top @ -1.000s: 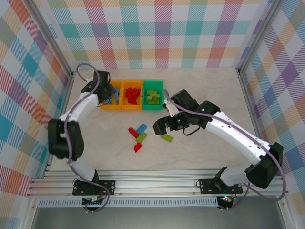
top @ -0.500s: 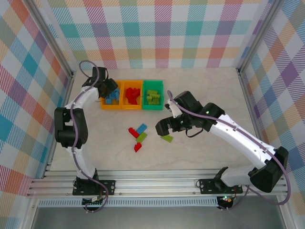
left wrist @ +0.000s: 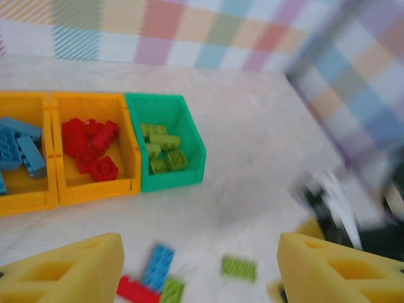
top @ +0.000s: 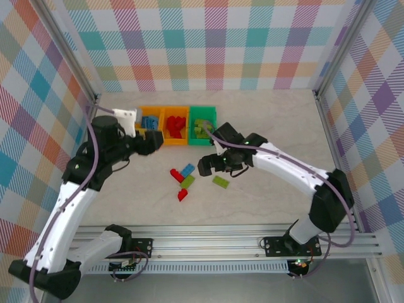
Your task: Sort the legos into containers by color
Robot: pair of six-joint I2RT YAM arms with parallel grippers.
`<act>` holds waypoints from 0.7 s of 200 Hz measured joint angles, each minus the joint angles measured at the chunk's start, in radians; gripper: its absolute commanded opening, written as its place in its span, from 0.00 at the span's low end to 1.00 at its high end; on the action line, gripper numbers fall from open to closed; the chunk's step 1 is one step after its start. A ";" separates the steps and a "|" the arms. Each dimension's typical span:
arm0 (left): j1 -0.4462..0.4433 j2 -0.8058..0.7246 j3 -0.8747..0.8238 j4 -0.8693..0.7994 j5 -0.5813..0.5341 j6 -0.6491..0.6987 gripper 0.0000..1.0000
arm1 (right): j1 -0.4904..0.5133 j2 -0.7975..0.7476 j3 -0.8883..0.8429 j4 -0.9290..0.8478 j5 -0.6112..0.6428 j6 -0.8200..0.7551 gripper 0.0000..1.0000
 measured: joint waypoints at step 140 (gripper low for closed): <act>-0.063 -0.216 -0.471 -0.166 0.030 0.678 0.91 | 0.102 0.539 0.467 -0.058 0.139 0.336 0.86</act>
